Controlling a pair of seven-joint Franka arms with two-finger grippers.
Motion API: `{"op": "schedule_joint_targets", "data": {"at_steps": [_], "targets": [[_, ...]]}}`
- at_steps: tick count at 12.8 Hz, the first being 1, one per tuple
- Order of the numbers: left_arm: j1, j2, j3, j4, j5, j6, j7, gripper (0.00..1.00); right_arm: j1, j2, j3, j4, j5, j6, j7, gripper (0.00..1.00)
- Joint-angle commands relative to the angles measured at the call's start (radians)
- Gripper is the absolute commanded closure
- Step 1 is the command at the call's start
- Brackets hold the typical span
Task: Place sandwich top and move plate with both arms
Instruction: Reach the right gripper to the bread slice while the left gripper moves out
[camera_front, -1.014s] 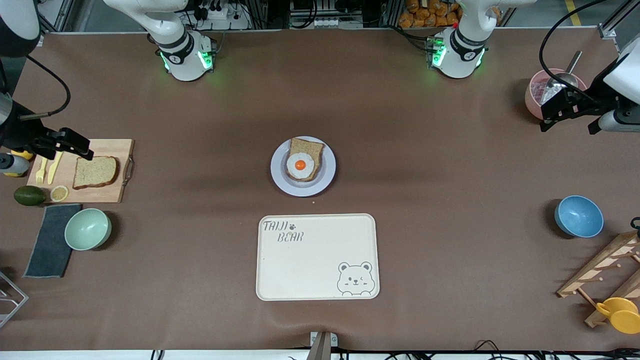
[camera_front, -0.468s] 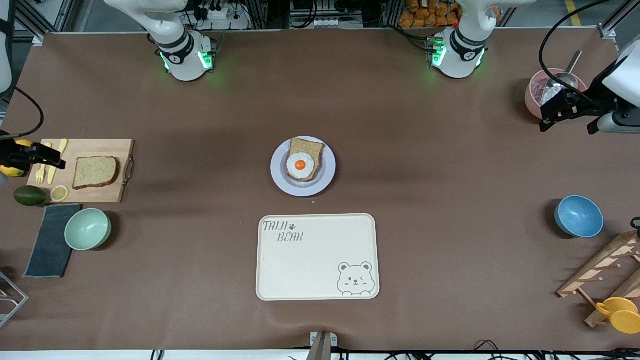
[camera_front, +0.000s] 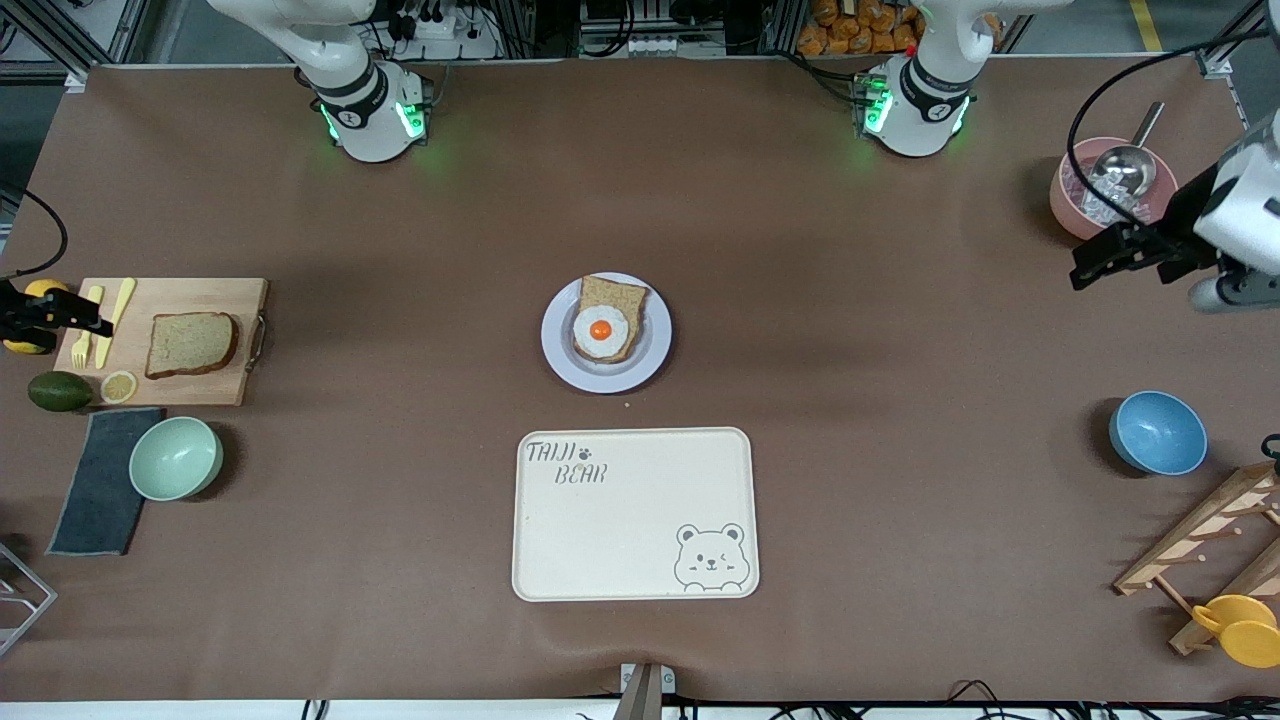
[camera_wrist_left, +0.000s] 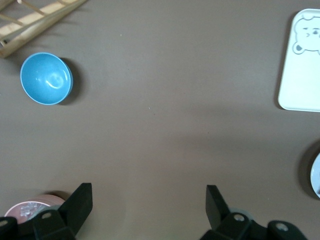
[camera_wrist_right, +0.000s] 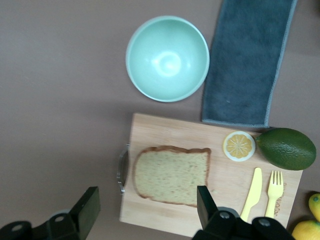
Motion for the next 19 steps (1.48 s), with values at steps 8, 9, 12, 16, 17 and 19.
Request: {"op": "schedule_joint_targets", "data": {"at_steps": [8, 9, 12, 16, 17, 19], "targets": [[0.002, 0.144, -0.013, -0.172, -0.231, 0.23, 0.0, 0.0, 0.0, 0.258, -0.133, -0.009, 0.265, 0.133, -0.437, 0.29], [0.009, 0.164, -0.013, -0.168, -0.278, 0.23, 0.0, 0.0, -0.005, 0.278, -0.133, -0.009, 0.276, 0.135, -0.437, 0.31], [0.051, 0.222, -0.01, -0.16, -0.346, 0.231, 0.0, 0.0, -0.026, 0.338, -0.133, -0.009, 0.34, 0.148, -0.502, 0.3], [0.043, 0.247, -0.01, -0.159, -0.355, 0.247, 0.0, 0.0, -0.027, 0.407, -0.162, -0.007, 0.44, 0.15, -0.625, 0.31], [0.043, 0.247, -0.01, -0.16, -0.354, 0.247, 0.0, 0.0, -0.028, 0.415, -0.162, -0.009, 0.45, 0.15, -0.637, 0.32], [0.048, 0.245, -0.01, -0.159, -0.354, 0.245, 0.0, 0.0, -0.028, 0.426, -0.162, -0.009, 0.462, 0.148, -0.639, 0.42]]}}
